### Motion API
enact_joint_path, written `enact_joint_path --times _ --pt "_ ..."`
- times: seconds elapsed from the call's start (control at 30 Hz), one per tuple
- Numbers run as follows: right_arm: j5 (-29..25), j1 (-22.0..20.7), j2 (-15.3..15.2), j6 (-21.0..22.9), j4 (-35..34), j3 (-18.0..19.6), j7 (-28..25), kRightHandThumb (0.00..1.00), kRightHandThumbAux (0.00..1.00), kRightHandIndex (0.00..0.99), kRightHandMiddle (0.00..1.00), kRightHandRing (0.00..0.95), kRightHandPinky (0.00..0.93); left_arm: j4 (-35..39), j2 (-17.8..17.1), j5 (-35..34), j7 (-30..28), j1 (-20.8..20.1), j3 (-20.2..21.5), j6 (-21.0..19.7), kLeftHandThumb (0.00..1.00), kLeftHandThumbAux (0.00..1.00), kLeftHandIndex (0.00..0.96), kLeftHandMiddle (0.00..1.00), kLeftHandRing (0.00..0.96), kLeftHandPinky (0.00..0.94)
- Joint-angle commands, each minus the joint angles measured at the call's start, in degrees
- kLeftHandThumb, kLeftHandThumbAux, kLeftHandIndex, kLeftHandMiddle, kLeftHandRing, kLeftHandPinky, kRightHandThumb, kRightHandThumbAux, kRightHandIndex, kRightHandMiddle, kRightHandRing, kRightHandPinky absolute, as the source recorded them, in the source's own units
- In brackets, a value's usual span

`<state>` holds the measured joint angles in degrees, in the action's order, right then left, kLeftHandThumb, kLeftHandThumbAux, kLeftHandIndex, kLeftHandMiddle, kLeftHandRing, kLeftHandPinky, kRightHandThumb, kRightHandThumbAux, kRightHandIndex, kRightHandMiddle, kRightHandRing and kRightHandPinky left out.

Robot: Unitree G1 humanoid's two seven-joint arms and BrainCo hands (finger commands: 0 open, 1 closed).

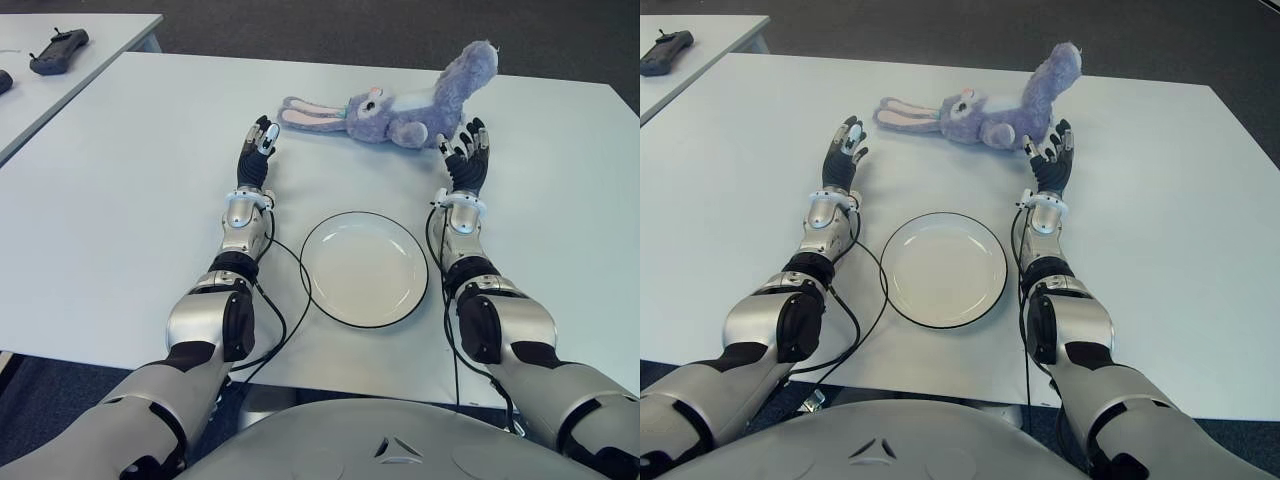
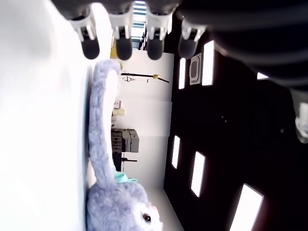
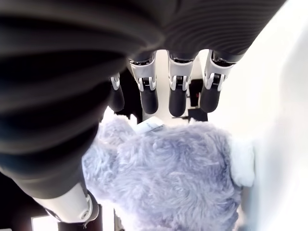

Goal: Put the doll into the plate.

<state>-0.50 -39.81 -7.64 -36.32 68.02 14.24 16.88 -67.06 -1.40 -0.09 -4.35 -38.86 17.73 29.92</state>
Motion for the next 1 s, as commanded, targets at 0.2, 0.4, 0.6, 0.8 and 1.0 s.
enact_joint_path --times 0.2,0.4,0.6,0.8,1.0 --pt "0.0 6.8 0.5 -3.6 5.0 0.6 0.0 0.272 0.755 0.05 0.089 0.075 0.096 -9.4 3.1 -1.1 0.7 14.0 0.6 -6.6 0.0 0.38 0.0 0.0 0.0 0.0" --pt "0.6 6.0 0.0 -4.6 4.7 0.3 0.2 0.28 0.761 0.044 0.084 0.075 0.094 -9.3 3.2 -1.6 0.2 14.0 0.9 -6.6 0.0 0.378 0.0 0.0 0.0 0.0" --pt "1.0 4.7 -1.1 -4.7 4.6 0.1 0.5 0.278 0.764 0.044 0.083 0.076 0.098 -9.4 3.1 -1.0 0.4 14.1 0.4 -6.4 0.0 0.386 0.0 0.0 0.0 0.0" --pt "1.3 3.4 -2.2 -5.0 4.3 -0.2 0.5 0.288 0.764 0.045 0.082 0.076 0.097 -9.5 2.8 -0.7 0.8 14.1 0.2 -6.5 0.0 0.389 0.0 0.0 0.0 0.0" --pt "1.0 2.3 -2.9 -5.1 3.8 -0.3 -0.9 0.303 0.757 0.031 0.067 0.056 0.06 -9.5 2.6 -0.2 1.0 14.2 -0.3 -6.5 0.0 0.387 0.0 0.0 0.0 0.0"
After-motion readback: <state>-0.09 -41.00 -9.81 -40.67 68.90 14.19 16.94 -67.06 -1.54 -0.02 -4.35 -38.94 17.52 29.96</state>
